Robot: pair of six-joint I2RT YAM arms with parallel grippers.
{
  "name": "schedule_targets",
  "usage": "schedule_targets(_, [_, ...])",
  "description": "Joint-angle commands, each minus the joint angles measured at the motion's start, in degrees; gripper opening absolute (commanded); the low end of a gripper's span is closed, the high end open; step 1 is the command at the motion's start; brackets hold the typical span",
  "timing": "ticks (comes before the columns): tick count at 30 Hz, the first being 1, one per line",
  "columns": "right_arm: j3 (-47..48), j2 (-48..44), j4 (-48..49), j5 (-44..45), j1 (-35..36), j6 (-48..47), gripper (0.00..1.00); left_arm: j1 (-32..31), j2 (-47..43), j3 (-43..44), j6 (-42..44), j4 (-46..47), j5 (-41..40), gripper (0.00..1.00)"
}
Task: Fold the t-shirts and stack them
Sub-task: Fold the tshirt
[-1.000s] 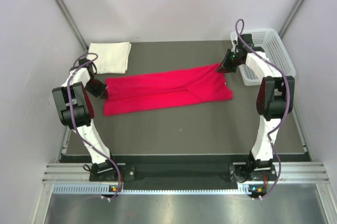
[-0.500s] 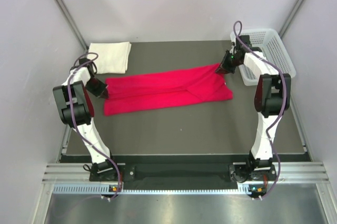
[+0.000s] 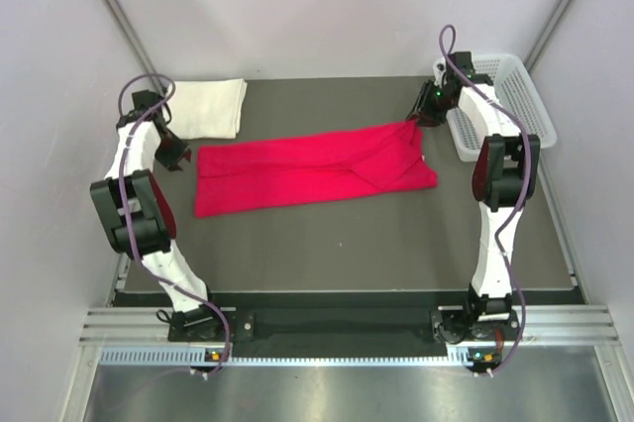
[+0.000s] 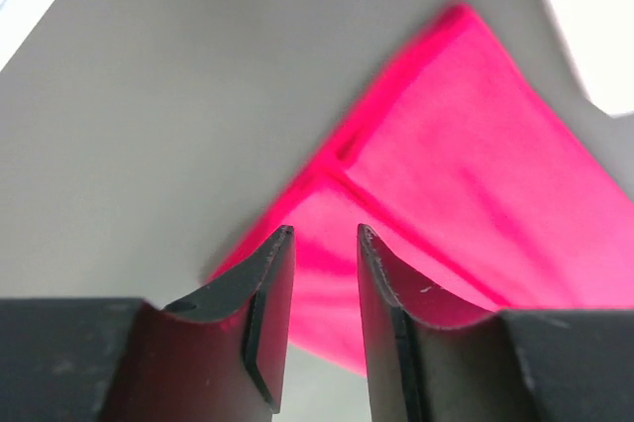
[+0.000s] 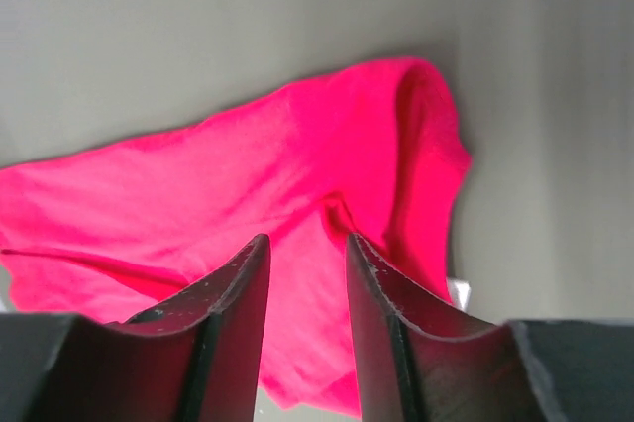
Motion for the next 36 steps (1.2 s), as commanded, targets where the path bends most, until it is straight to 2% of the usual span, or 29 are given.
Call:
schedule_targets(1, [-0.7, -7.3, -2.9, 2.8, 1.0, -3.5, 0.38, -1.9, -8.5, -4.5, 0.8, 2.8, 5.5, 0.35])
schedule_targets(4, [-8.7, -13.0, 0.7, 0.8, 5.1, -3.4, 0.38, -4.9, -11.1, -11.5, -0.1, 8.4, 13.0, 0.31])
schedule_targets(8, [-21.2, -19.4, 10.6, -0.1, 14.7, -1.1, 0.40, -6.3, -9.1, -18.9, -1.1, 12.7, 19.4, 0.26])
schedule_targets(14, [-25.4, -17.8, 16.3, -3.0, 24.0, 1.6, 0.35, -4.4, -6.0, -21.9, 2.7, 11.6, 14.6, 0.24])
schedule_targets(18, [-30.0, -16.6, 20.3, -4.4, 24.8, 4.3, 0.29, -2.5, -4.8, -24.0, 5.6, 10.8, 13.3, 0.25])
schedule_targets(21, [-31.1, -15.9, 20.4, -4.7, 24.7, 4.2, 0.26, -1.3, -6.2, -23.3, 6.1, 9.3, 13.7, 0.23])
schedule_targets(26, [-30.6, -17.3, 20.1, -5.6, 24.7, 3.4, 0.26, -1.2, -11.4, -19.5, 8.2, 11.5, 11.2, 0.45])
schedule_targets(33, [-29.8, -18.0, 17.7, -6.4, 24.5, 1.5, 0.27, 0.7, -1.9, -9.9, 10.9, 11.4, 15.3, 0.41])
schedule_targets(36, [-30.0, -18.2, 17.4, -7.1, 23.8, 1.4, 0.27, 0.9, 2.1, -5.8, 11.1, 10.1, 14.5, 0.40])
